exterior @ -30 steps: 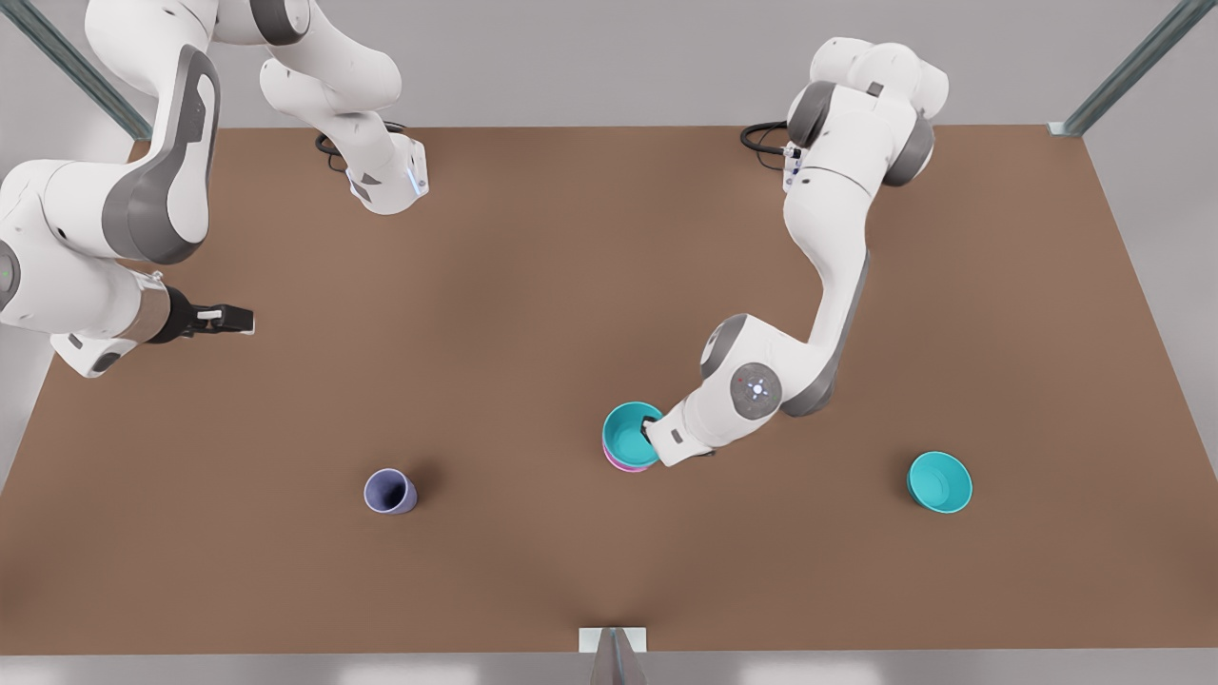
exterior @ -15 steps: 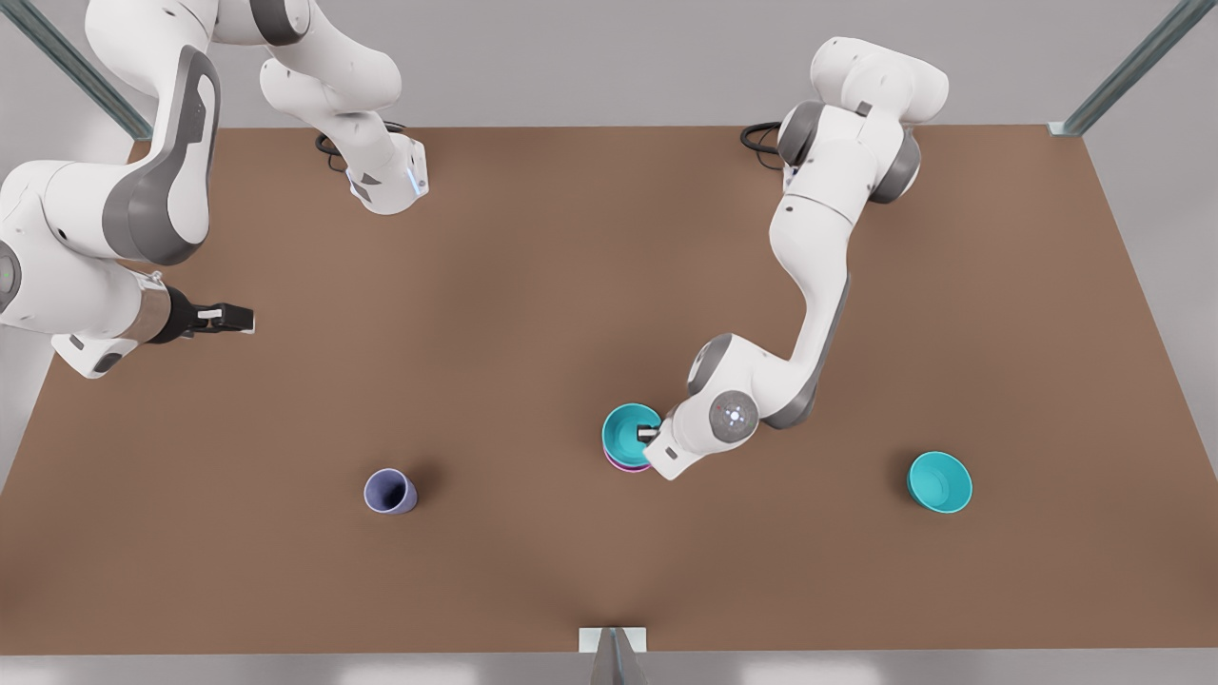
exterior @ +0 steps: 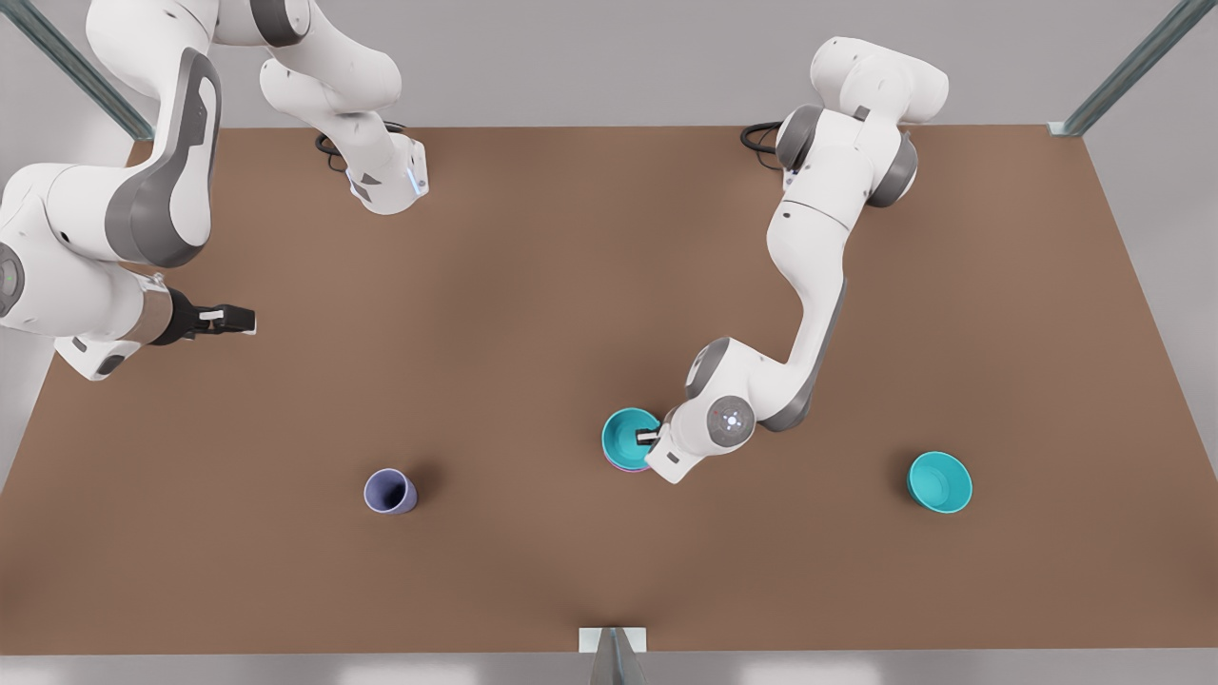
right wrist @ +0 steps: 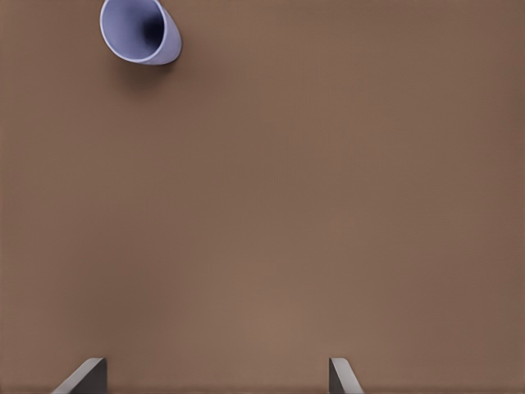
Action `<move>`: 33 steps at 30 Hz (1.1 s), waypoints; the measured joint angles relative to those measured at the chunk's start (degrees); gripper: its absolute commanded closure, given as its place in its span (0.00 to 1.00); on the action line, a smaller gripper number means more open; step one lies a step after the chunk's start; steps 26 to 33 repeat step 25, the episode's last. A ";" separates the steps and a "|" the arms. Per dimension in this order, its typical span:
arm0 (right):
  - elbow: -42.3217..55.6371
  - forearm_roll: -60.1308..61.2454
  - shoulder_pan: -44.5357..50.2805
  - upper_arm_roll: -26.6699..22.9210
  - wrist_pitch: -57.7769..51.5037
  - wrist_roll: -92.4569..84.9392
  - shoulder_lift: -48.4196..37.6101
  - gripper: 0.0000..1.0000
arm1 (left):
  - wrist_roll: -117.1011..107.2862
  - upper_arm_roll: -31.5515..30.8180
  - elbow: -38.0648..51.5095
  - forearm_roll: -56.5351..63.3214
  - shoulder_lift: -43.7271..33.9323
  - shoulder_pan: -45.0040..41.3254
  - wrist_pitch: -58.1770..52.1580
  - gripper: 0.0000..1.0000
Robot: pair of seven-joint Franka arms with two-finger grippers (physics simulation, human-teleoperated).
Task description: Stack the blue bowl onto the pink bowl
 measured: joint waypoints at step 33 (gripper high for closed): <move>1.40 -0.18 0.17 0.09 0.25 -0.28 0.62 0.00 | 21.42 0.29 -21.48 14.11 -42.35 24.76 -26.82 0.00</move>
